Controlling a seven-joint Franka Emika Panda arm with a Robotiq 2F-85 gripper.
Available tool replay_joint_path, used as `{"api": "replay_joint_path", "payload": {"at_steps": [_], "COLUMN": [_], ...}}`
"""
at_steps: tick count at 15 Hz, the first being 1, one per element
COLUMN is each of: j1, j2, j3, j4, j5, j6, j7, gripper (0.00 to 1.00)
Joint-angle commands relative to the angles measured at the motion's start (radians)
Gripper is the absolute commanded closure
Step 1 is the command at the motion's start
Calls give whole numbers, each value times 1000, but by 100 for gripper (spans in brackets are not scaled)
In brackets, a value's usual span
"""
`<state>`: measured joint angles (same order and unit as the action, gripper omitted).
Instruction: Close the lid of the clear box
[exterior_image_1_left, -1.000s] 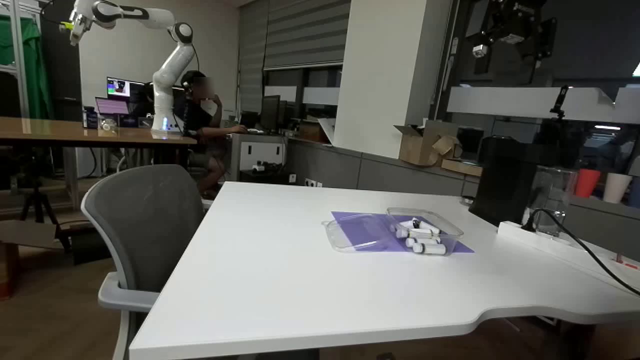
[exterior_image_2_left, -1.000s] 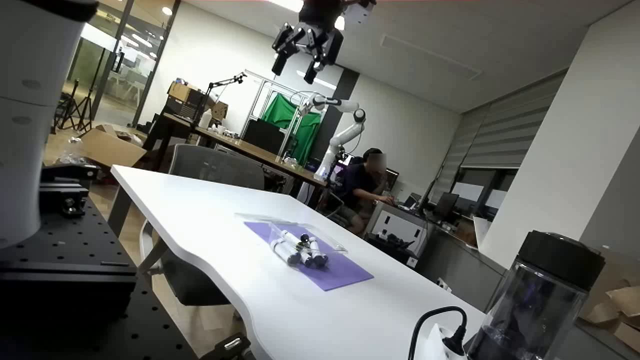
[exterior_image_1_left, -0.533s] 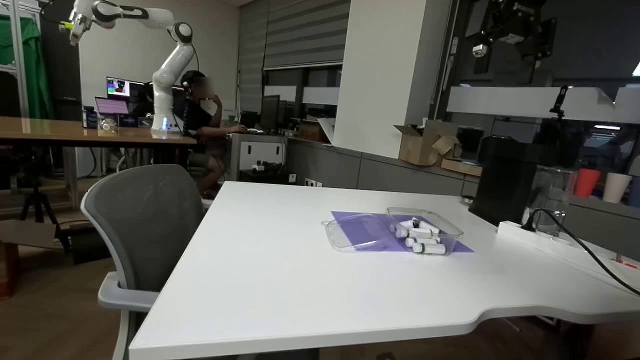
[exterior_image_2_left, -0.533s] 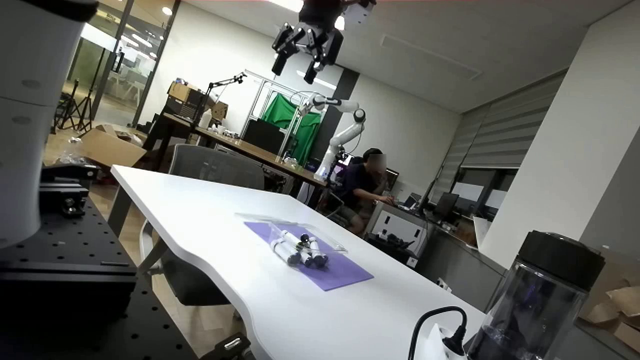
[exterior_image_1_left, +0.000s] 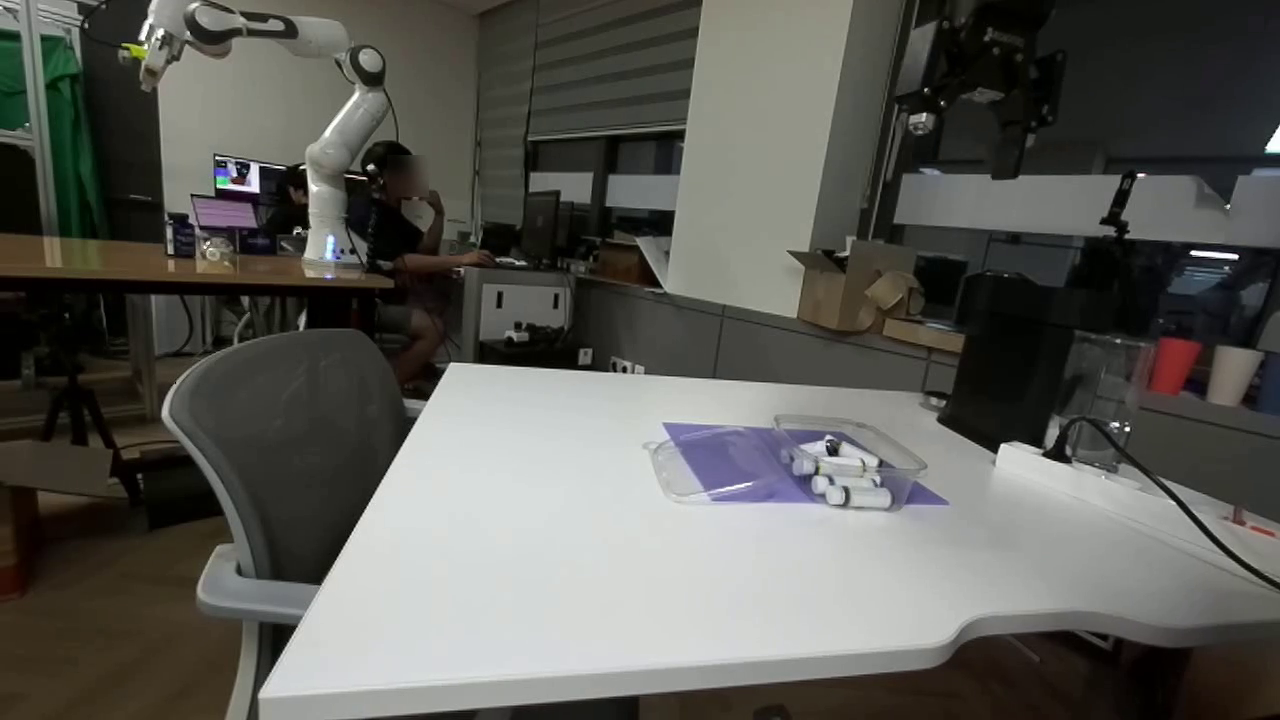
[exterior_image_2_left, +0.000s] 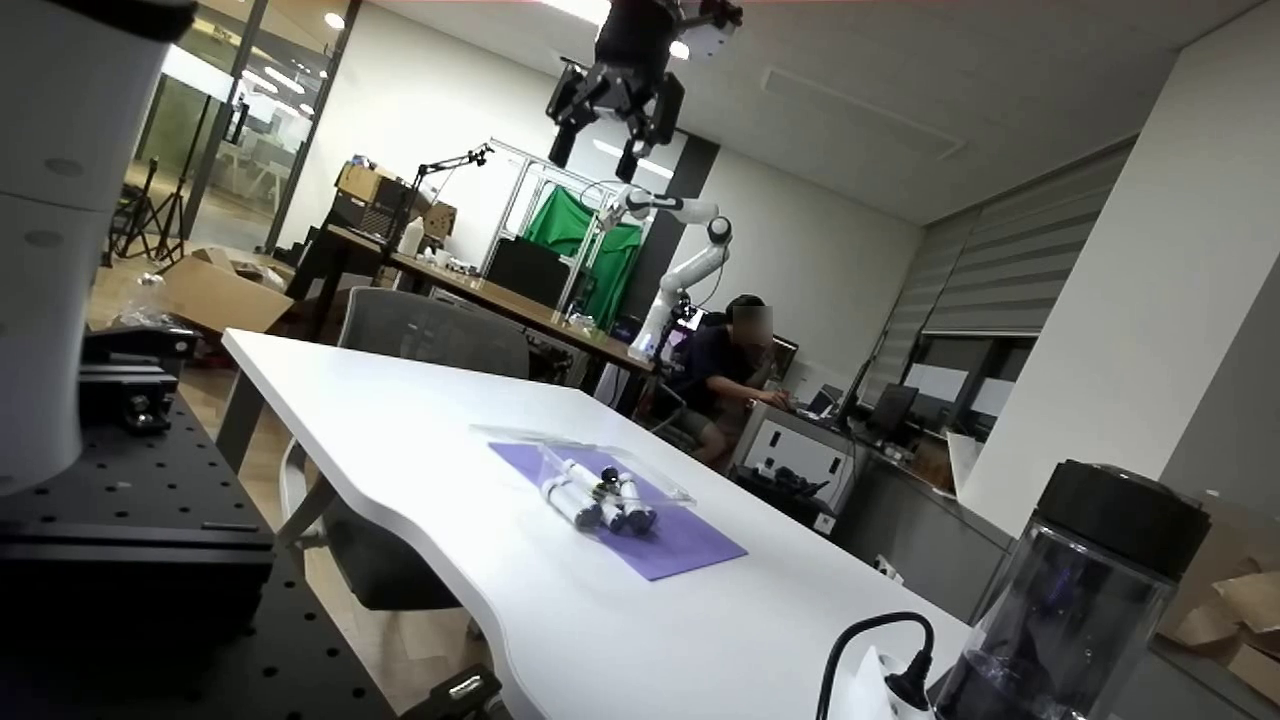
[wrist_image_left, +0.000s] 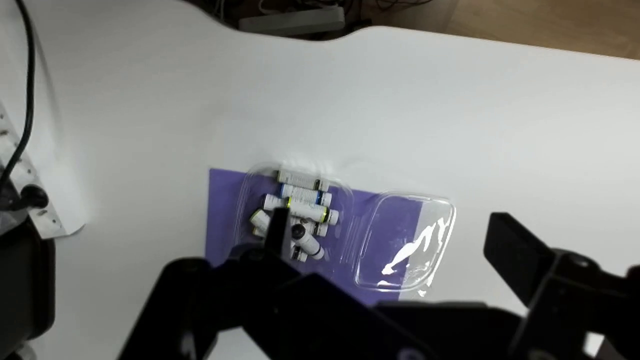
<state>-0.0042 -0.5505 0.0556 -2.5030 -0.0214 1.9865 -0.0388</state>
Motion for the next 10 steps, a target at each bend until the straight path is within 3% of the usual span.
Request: {"api": "replay_joint_path", "payload": {"at_steps": [1, 5, 8, 9, 10], "j1": [29, 50, 71, 90, 96], "j2": [164, 355, 477, 397, 426], "j3": [107, 201, 222, 186, 183], "j4": [18, 58, 117, 45, 54], "j5": [-141, -372, -571, -488, -501], "j6": [126, 217, 166, 212, 214], "j7": [63, 113, 134, 105, 109], "gripper": [0, 0, 0, 0, 0]}}
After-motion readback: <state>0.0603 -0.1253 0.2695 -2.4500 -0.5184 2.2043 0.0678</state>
